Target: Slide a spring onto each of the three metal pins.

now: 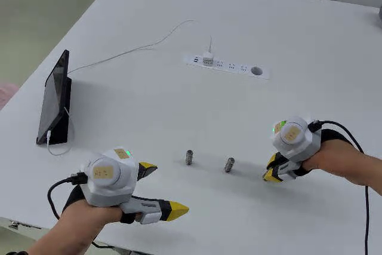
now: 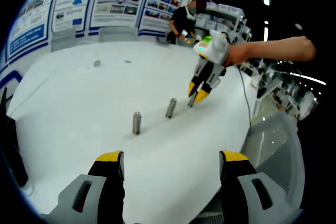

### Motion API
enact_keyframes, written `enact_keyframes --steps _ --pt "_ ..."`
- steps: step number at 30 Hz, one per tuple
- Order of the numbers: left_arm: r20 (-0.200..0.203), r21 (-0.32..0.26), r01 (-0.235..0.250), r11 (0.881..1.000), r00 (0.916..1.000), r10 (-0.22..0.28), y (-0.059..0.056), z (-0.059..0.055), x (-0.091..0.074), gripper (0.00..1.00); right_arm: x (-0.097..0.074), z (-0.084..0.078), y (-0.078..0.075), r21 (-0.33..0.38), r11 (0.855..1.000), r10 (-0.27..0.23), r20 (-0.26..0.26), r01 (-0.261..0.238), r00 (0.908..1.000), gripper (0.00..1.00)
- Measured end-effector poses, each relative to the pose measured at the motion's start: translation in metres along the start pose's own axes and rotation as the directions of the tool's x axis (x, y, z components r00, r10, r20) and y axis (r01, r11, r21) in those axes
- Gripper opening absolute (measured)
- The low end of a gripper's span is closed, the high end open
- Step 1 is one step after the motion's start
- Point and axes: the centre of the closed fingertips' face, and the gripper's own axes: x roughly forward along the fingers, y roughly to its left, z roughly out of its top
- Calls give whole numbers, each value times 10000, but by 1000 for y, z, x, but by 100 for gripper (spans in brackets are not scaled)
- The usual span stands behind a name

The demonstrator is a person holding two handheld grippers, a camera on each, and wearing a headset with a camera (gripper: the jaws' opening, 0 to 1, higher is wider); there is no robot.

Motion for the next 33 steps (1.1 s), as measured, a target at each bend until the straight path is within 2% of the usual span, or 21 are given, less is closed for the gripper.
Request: enact_keyframes --steps 3,5,7,10,15,20,21,23,24,26,28,30,31,33 --pt "-3 25 17 10000 10000 -17 -1 1 0 76 -3 -1 0 95 10000 3 84 -4 10000 24" --pt "-8 30 26 10000 10000 -26 0 1 1 76 -4 -2 -3 38 9998 -201 180 200 9996 29" --pt "-16 34 27 10000 10000 -27 0 2 1 77 -6 -4 -5 190 9993 -334 229 330 9992 33" --pt "-2 39 28 10000 10000 -28 0 3 1 77 -11 -3 -5 711 9968 -402 586 360 9975 39" --pt "54 8 2 10000 10000 -2 2 5 2 78 -18 -3 -5 1434 9885 -657 1177 485 9909 47" --pt "-1 80 48 10000 10000 -48 2 5 3 79 -23 -3 -2 2267 9723 -992 1827 563 9781 52" --pt "-7 95 52 9999 10000 -52 2 6 3 79 -24 -1 -3 2581 9643 -1163 2097 597 9708 52" --pt "22 58 49 10000 10000 -50 3 7 3 79 -26 1 -1 2960 9540 -1221 2418 466 9626 53" --pt "39 37 50 10000 10000 -50 3 7 3 79 -28 2 -1 3270 9444 -1267 2633 351 9564 54" --pt "41 24 22 10000 10000 -22 4 7 3 79 -29 2 -1 3615 9319 -1432 2894 305 9464 56" --pt "52 7 17 10000 10000 -17 5 7 3 79 -31 1 2 3895 9207 -1525 3045 232 9402 59" --pt "99 -1 -40 10000 9999 40 6 8 3 80 -35 2 1 4342 9003 -1955 3372 321 9209 63" --pt "120 -27 -51 10000 9999 51 6 9 3 81 -37 5 3 4586 8884 -2130 3744 194 9025 65" --pt "134 -45 -62 10000 9999 63 7 9 3 82 -41 7 8 4990 8665 -2244 4128 -131 8828 66"
